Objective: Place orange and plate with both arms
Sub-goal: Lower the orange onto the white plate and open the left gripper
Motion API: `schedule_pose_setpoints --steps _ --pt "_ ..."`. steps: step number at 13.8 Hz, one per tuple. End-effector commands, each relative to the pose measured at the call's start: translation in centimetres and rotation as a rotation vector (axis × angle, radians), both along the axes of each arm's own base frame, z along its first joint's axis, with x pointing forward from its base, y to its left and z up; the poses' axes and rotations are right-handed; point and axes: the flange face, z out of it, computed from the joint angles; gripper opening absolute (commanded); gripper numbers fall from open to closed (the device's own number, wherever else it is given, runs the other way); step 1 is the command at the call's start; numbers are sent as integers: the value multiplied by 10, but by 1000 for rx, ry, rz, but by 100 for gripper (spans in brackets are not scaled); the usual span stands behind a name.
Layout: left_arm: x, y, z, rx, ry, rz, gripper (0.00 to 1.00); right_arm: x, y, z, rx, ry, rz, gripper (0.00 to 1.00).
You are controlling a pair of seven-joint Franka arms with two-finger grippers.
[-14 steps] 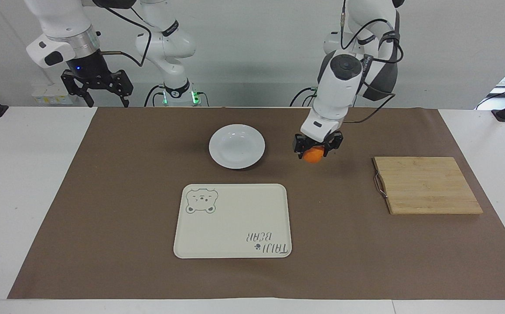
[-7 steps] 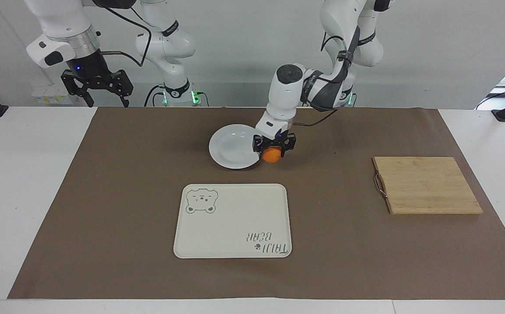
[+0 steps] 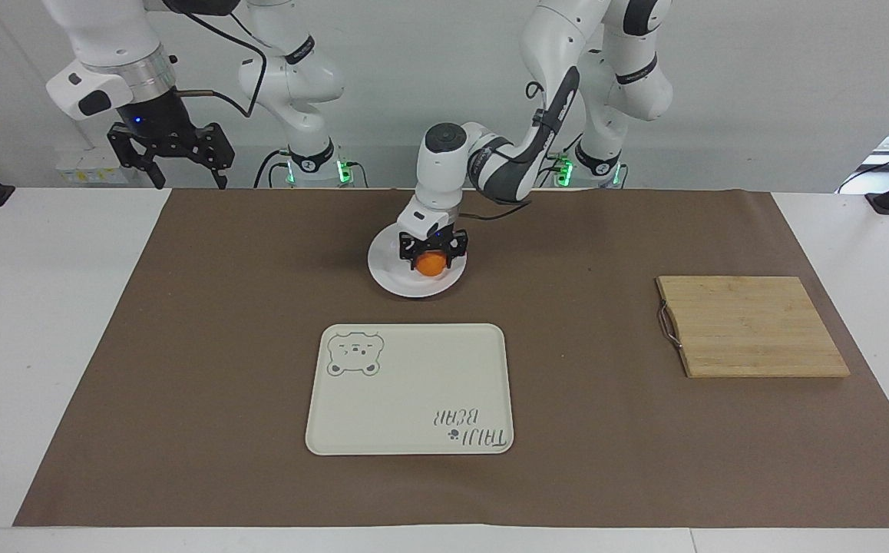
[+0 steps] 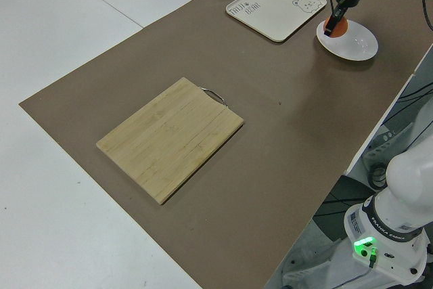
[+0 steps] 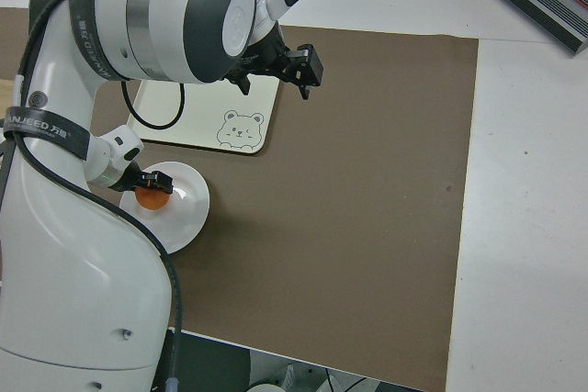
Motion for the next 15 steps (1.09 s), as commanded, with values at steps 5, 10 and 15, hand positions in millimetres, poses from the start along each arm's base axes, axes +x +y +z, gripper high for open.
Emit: schedule_pose_setpoints --steps 5,10,15 --pt "37 25 58 -40 -69 64 100 -3 -1 1 -5 1 10 100" --pt "84 93 93 -4 -59 90 100 -3 -1 1 -5 1 10 100" --pt "137 182 107 35 -61 19 100 -3 -1 1 -5 1 10 100"
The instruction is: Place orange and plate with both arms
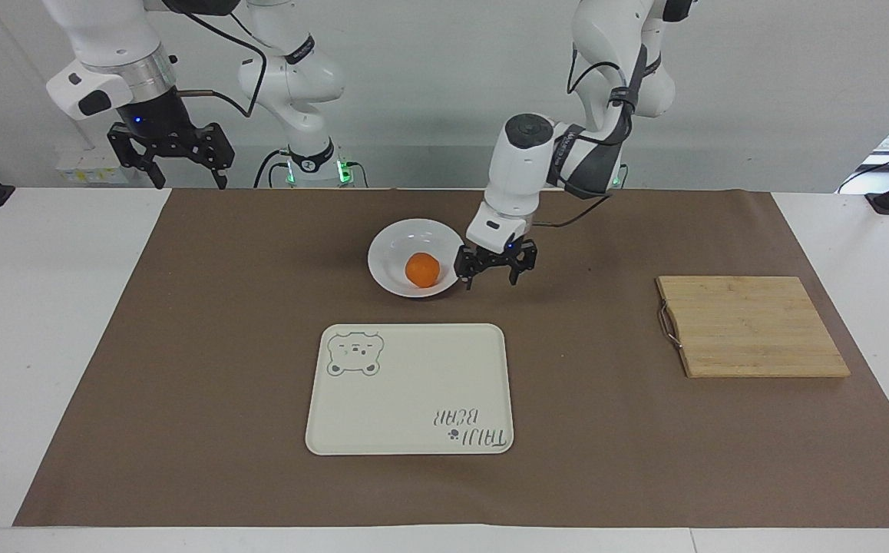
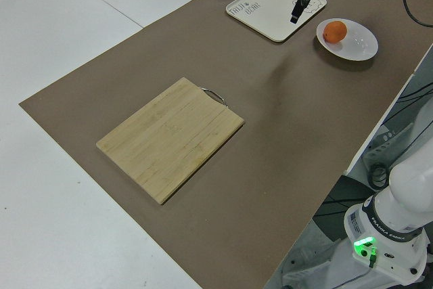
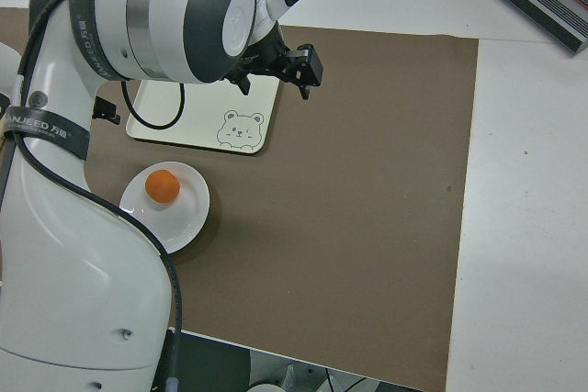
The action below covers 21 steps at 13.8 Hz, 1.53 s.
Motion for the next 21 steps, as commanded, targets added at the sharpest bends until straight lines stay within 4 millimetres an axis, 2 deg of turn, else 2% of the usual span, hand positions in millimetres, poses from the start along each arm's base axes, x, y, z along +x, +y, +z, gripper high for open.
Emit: schedule_pose_setpoints --steps 1,5,11,16,18,21 --pt "22 52 14 24 -9 -36 100 -3 -2 1 -5 1 8 100" --pt "59 133 30 44 -11 -79 100 -3 -1 1 -5 1 10 100" --pt "88 242 46 76 1 -158 100 -3 -1 1 -5 1 10 100" --pt "86 343 73 97 26 -255 100 -3 -1 1 -5 1 10 100" --pt "82 372 84 103 21 -281 100 -3 -1 1 -5 1 10 100" --pt "77 393 109 103 44 -323 100 -3 -1 1 -5 4 11 100"
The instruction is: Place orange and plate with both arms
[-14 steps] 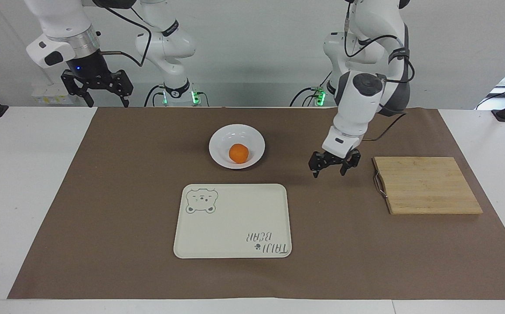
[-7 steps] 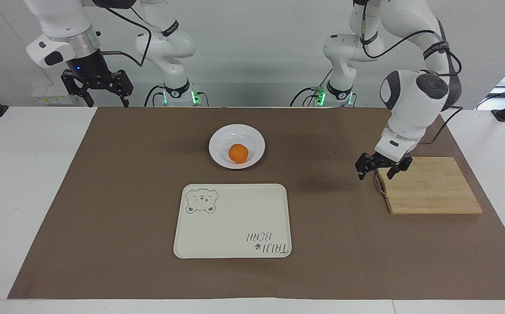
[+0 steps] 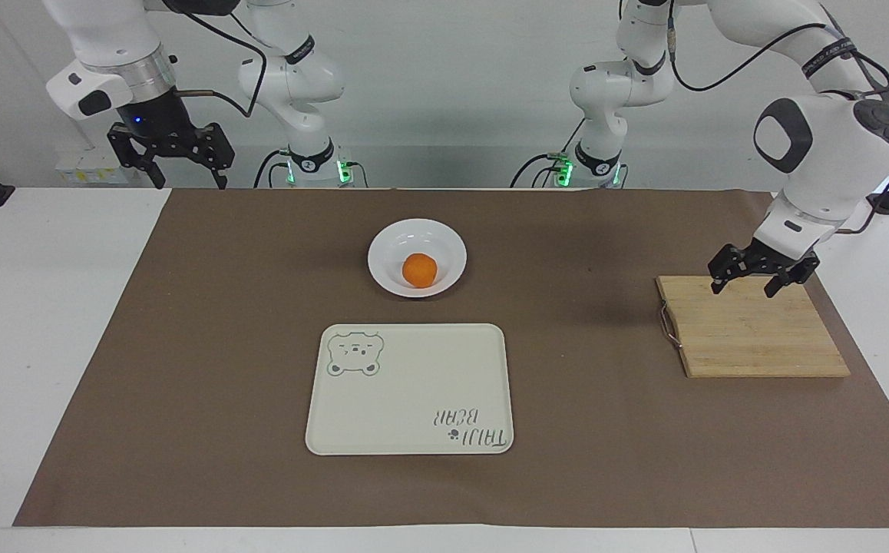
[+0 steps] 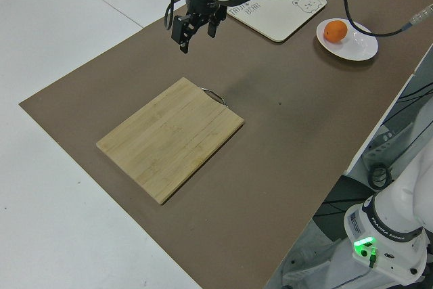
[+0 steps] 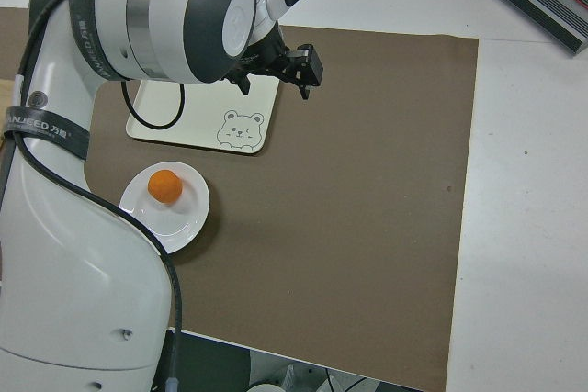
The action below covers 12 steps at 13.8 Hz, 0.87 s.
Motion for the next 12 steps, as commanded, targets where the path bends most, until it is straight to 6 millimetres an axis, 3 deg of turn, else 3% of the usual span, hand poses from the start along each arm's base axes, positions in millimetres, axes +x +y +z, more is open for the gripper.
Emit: schedule_pose_setpoints --steps 1,8,11,12 --pt "-7 10 31 3 18 -43 100 -4 0 2 -5 4 10 100" --pt "-20 10 86 12 52 -70 100 -4 -7 3 -4 -2 2 100" --pt "-27 15 90 10 57 -67 100 -3 4 -1 41 -7 30 100" --pt "-27 16 89 10 57 -65 100 -4 8 -13 94 17 20 100"
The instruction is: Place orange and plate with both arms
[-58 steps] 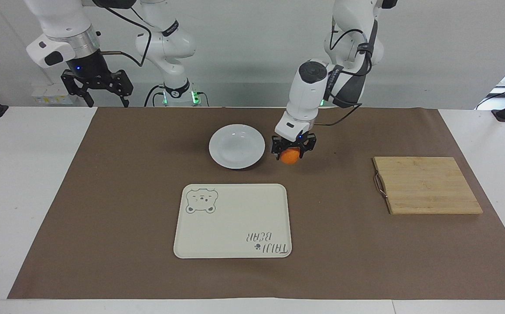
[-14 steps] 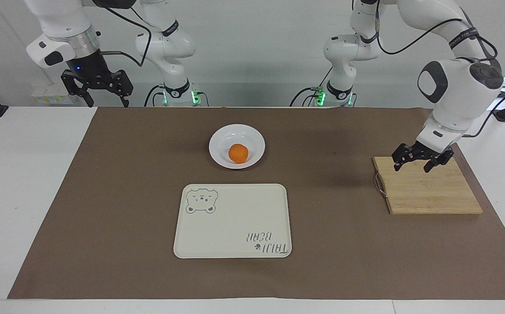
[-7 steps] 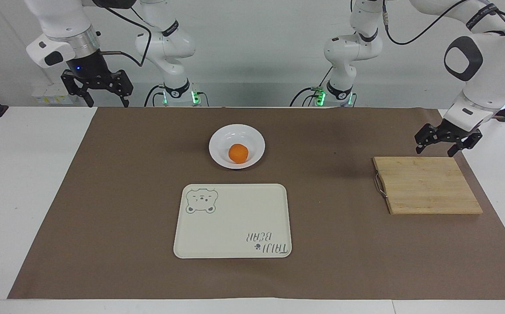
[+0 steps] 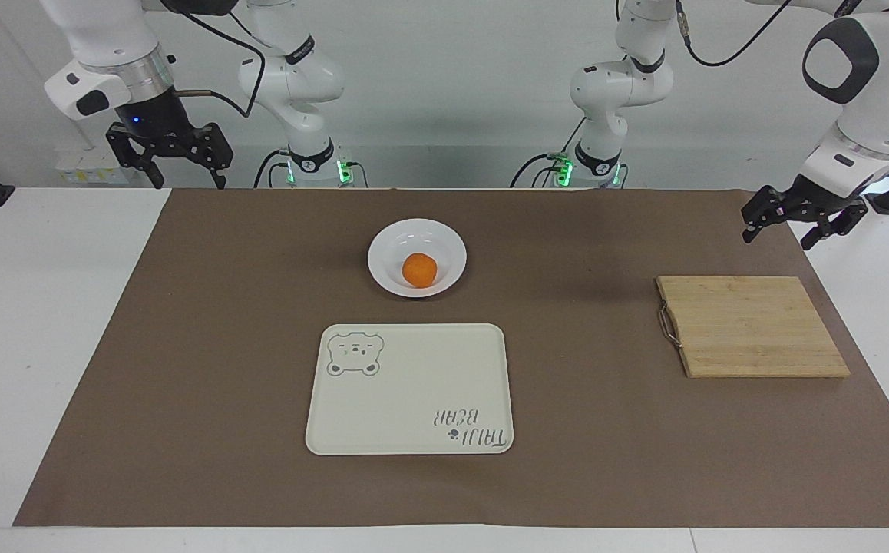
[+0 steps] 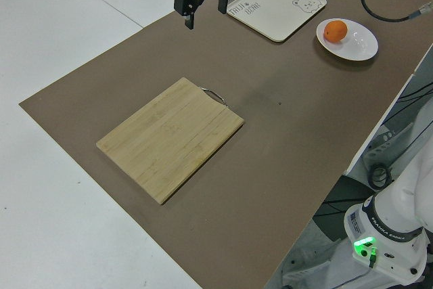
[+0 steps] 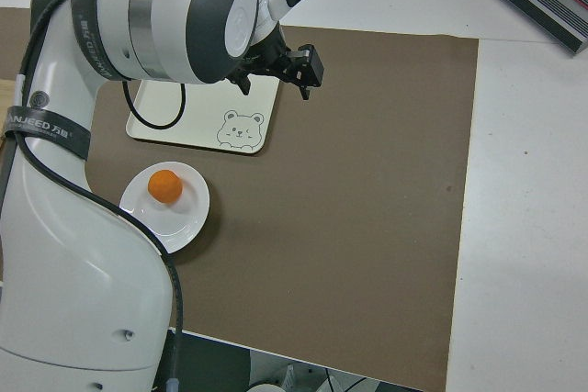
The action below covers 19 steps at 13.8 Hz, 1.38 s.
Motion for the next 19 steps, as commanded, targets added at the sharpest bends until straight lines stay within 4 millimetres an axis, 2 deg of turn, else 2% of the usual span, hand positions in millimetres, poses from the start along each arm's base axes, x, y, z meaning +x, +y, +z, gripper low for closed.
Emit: schedule_pose_setpoints --steps 1,4,7,8,10,11,14,16,19 --pt "-6 7 5 13 7 -10 100 -5 6 -25 115 36 6 100" --pt "-4 5 5 13 -1 -7 100 3 12 -64 214 17 -13 100" --pt "-4 4 4 13 -2 -4 100 4 29 -124 355 31 -36 100" --pt "-4 3 4 13 -2 -1 100 5 33 -149 386 28 -22 100" --pt "-4 4 2 13 -2 2 100 -6 41 -219 479 12 105 100" --pt "-4 3 2 13 1 2 100 -15 54 -240 503 1 146 100" --pt "-5 5 0 13 2 7 100 -34 66 -275 611 20 109 100" --pt "-6 6 2 13 -1 8 100 -47 83 -297 634 21 107 100" --pt "-10 5 -1 13 4 8 100 -63 88 -325 643 3 107 100"
